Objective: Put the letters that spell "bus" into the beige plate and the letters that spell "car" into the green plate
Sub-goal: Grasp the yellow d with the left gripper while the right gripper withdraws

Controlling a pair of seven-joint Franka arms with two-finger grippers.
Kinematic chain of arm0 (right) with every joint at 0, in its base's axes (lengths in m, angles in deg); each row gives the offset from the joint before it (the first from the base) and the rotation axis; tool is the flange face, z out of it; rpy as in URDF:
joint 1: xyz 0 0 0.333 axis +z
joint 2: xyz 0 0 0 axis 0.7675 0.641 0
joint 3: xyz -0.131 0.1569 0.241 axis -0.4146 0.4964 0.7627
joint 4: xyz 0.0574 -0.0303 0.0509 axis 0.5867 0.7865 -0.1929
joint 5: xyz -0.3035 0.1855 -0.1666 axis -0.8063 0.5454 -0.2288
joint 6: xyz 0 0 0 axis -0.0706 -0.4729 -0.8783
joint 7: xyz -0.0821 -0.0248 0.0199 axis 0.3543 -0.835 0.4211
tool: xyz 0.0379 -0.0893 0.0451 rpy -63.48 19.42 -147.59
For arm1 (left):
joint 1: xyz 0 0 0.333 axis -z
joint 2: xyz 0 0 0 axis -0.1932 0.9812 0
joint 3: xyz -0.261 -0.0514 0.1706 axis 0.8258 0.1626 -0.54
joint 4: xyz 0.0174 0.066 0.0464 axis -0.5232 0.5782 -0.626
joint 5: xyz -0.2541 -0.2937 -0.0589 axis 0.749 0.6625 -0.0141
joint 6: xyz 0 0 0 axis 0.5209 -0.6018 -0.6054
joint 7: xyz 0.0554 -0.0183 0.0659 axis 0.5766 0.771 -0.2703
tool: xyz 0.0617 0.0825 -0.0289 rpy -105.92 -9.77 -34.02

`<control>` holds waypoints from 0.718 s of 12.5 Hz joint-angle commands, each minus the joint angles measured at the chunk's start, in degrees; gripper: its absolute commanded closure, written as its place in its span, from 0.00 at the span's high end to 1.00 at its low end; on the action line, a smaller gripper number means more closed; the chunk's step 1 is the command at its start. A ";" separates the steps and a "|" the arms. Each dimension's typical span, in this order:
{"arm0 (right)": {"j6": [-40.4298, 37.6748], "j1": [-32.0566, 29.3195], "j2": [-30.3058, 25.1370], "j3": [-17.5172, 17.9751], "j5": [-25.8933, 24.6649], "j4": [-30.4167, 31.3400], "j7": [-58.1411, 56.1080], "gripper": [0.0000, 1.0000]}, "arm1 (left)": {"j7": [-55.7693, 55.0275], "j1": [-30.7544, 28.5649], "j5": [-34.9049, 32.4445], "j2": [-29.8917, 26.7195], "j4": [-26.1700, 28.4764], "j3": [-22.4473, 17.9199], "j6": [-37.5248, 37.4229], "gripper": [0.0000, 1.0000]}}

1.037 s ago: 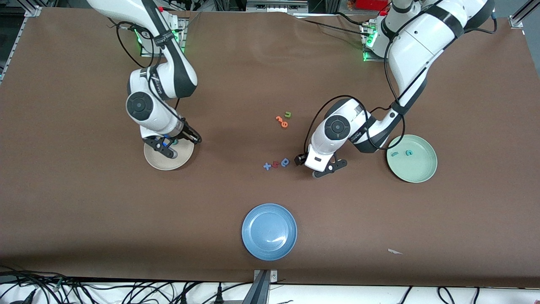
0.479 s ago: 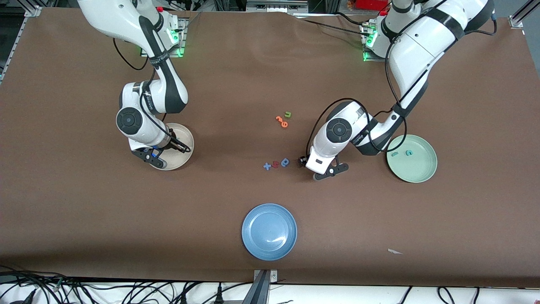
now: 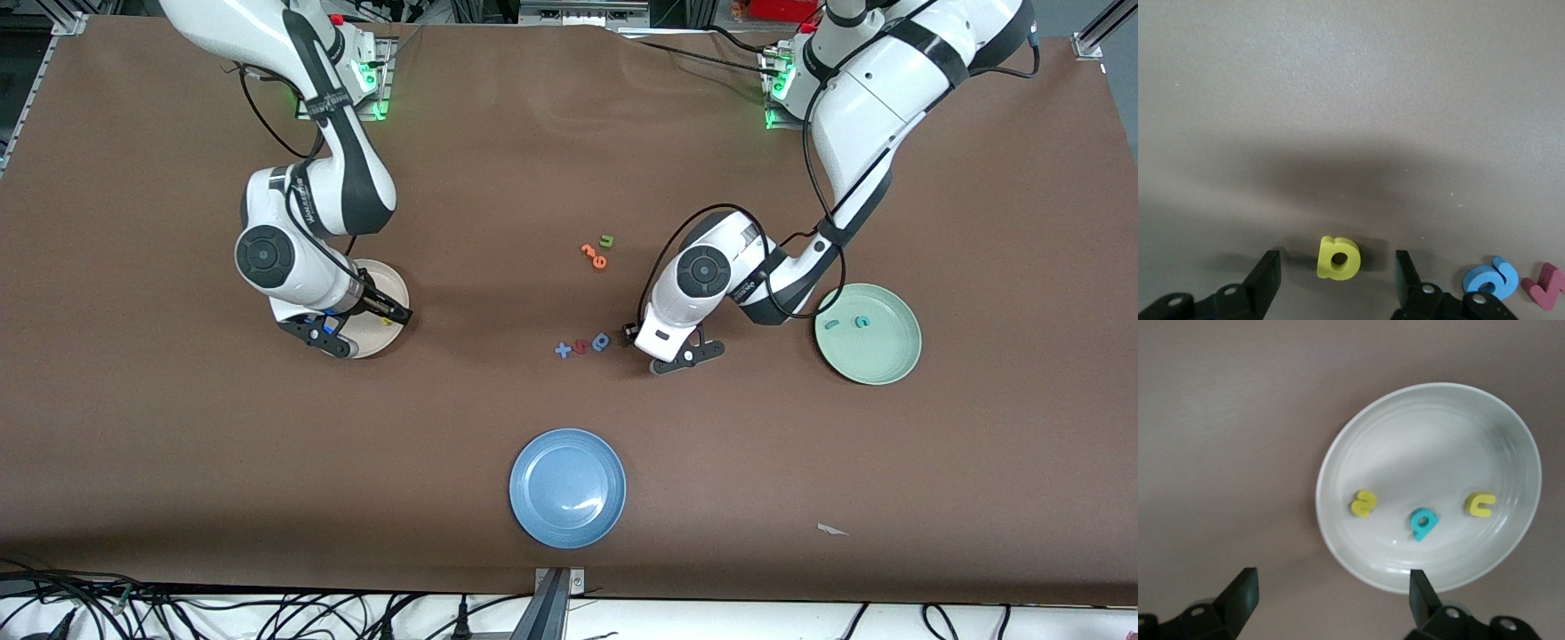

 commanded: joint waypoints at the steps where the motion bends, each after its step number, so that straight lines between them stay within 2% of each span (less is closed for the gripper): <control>1: -9.60 -0.29 -0.61 -1.64 -0.62 -7.77 -7.49 1.00 | 0.45 0.39 -1.56 0.60 -1.30 -0.14 -1.11 0.76; 4: -19.26 -0.38 -2.63 -6.82 -0.53 -15.32 -21.73 1.00 | 0.45 0.39 -1.56 0.95 -1.30 -0.23 -1.20 0.71; 6: -27.96 -0.73 -2.37 -9.47 -0.62 -23.14 -24.92 1.00 | 0.45 0.39 -1.56 1.03 -1.30 -0.31 -1.20 0.71; 9: -34.13 -0.73 -2.54 -11.85 -2.72 -30.71 -26.86 1.00 | 0.45 0.39 -1.65 1.47 -1.30 -0.31 -1.20 0.65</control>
